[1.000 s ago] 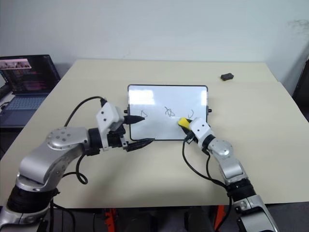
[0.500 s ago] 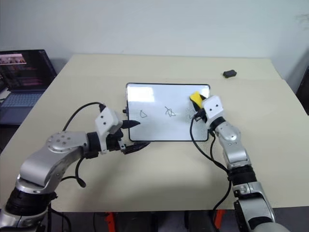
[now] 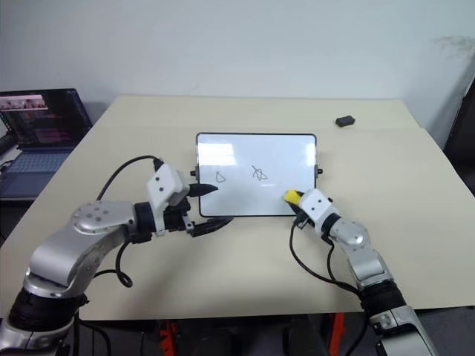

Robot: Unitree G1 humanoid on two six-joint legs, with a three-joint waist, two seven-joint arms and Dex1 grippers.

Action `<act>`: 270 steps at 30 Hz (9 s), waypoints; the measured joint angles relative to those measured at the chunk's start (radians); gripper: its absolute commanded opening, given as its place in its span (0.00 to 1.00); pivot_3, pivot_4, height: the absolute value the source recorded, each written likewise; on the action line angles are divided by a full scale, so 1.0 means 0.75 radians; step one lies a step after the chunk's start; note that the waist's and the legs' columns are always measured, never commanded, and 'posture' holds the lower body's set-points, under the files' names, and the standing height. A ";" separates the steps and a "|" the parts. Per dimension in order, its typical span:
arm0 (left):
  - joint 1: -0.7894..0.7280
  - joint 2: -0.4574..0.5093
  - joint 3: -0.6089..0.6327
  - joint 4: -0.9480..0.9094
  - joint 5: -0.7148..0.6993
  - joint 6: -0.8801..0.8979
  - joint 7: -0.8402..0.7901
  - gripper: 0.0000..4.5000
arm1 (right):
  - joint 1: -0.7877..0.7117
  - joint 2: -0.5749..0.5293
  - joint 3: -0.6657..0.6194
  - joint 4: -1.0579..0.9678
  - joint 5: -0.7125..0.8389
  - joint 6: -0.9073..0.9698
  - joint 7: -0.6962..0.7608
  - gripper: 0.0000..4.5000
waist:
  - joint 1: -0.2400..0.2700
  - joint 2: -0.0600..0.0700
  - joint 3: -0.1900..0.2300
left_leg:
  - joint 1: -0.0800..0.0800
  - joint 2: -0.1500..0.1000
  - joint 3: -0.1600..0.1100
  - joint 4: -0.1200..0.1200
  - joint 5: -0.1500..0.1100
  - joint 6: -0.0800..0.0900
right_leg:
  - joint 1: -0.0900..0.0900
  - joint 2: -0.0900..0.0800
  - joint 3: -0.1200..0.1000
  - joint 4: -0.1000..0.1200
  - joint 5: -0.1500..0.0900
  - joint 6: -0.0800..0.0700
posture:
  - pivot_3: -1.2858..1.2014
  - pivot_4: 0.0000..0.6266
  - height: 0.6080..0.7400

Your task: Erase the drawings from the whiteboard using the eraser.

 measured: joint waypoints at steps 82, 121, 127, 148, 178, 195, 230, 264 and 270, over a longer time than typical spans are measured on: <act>0.055 -0.036 0.137 0.023 0.045 -0.028 0.137 1.00 | -0.443 0.163 -0.072 0.051 0.091 0.042 -0.019 0.24 | 0.016 0.002 0.011 | -0.053 -0.001 -0.001 0.000 0.000 -0.002 | -0.050 -0.003 -0.005 -0.001 0.006 -0.005 | 0.52 0.24 1.00; 0.171 0.015 0.194 0.052 0.050 -0.008 0.104 1.00 | -0.533 0.220 0.007 0.321 -0.055 -0.124 -0.059 0.24 | 0.010 0.001 0.009 | -0.068 0.000 0.001 0.002 0.002 -0.002 | -0.068 -0.004 -0.004 0.002 0.011 -0.007 | 0.52 0.24 1.00; 0.167 0.015 0.193 0.051 0.050 -0.008 0.095 1.00 | -0.431 0.157 0.127 0.220 -0.096 -0.061 0.095 0.24 | 0.013 0.001 0.008 | -0.065 -0.001 0.001 0.005 0.002 -0.001 | -0.067 -0.004 -0.004 0.012 0.011 -0.007 | 0.52 0.24 1.00; 0.118 0.014 0.169 0.029 0.046 -0.004 0.085 1.00 | -0.426 0.126 -0.076 0.272 -0.059 -0.203 -0.130 0.24 | 0.014 0.001 0.011 | -0.058 0.000 0.001 0.000 0.003 -0.001 | -0.057 -0.003 -0.004 0.002 0.011 -0.008 | 0.52 0.24 1.00; 0.212 -0.026 0.245 0.023 -0.012 0.007 0.115 1.00 | 0.036 0.033 -0.156 -0.526 0.426 0.470 0.212 0.24 | 0.020 0.001 0.012 | -0.053 0.000 -0.002 0.000 0.002 -0.001 | -0.049 -0.004 -0.006 -0.002 0.011 -0.006 | 0.52 0.24 1.00; 0.396 -0.010 0.357 0.004 -0.034 -0.008 0.098 1.00 | 0.299 -0.217 -0.088 -0.820 0.544 0.741 0.317 0.24 | 0.019 0.001 0.012 | -0.051 0.000 -0.002 0.000 0.002 -0.001 | -0.048 -0.003 -0.006 -0.001 0.010 -0.006 | 0.52 0.24 1.00; 0.322 0.041 0.430 0.054 -0.006 -0.031 0.146 1.00 | -0.703 0.353 0.188 0.379 -0.113 -0.044 -0.100 0.24 | 0.013 0.001 0.012 | -0.051 0.000 0.000 0.000 0.002 -0.002 | -0.051 -0.004 -0.006 0.000 0.010 -0.007 | 0.52 0.24 1.00; 0.325 0.041 0.413 0.046 -0.006 -0.024 0.117 1.00 | -0.843 0.467 0.065 0.571 -0.109 -0.093 -0.119 0.24 | 0.008 0.001 0.012 | -0.049 0.001 -0.001 -0.002 0.002 -0.003 | -0.051 -0.003 -0.007 0.001 0.011 -0.009 | 0.52 0.24 1.00; 0.323 0.041 0.400 0.047 -0.006 -0.028 0.115 1.00 | -0.808 0.459 0.133 0.688 -0.170 -0.149 -0.092 0.24 | 0.001 0.001 0.012 | -0.051 0.000 0.000 -0.002 0.002 -0.003 | -0.051 -0.004 -0.006 -0.001 0.011 -0.009 | 0.52 0.24 1.00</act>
